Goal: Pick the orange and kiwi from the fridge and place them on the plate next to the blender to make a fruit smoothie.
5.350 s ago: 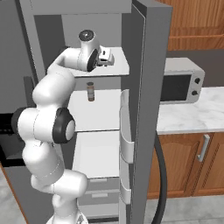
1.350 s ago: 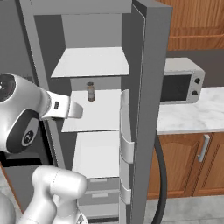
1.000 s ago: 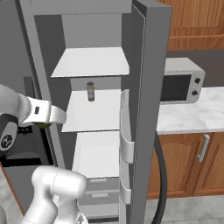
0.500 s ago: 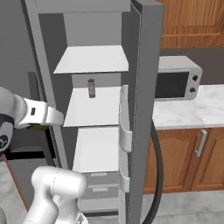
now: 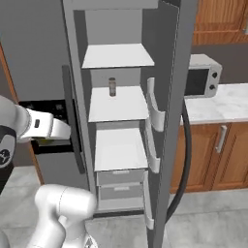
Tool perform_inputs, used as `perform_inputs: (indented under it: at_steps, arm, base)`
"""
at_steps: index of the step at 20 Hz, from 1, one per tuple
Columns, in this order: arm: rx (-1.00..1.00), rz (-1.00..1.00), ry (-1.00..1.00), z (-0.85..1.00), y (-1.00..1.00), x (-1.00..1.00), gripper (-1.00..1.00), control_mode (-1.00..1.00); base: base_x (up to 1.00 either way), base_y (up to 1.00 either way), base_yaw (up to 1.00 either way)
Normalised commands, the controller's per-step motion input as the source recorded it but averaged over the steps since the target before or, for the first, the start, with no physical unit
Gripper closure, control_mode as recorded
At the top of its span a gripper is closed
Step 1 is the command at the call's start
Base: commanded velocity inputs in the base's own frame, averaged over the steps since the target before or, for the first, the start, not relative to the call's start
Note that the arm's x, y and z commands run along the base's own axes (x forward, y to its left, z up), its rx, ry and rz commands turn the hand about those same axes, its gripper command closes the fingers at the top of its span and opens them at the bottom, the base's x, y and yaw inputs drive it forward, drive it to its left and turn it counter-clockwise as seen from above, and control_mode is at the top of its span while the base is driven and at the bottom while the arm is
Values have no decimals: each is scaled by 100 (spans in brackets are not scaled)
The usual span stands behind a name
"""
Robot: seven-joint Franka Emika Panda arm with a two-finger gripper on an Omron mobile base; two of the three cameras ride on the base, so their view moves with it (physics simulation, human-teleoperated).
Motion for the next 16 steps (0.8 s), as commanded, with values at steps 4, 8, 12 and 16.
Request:
perform_inputs:
  at_steps: [4, 8, 12, 16]
  arm:
    - [0, 0, 0, 0, 0, 0, 100, 100]
    - [0, 0, 0, 0, 0, 0, 100, 100]
    - [0, 0, 0, 0, 0, 0, 100, 100]
    - [0, 0, 0, 0, 0, 0, 100, 100]
  base:
    - [-96, 43, -36]
    - [-88, 6, -65]
    - [-55, 0, -86]
    - [-15, 0, -95]
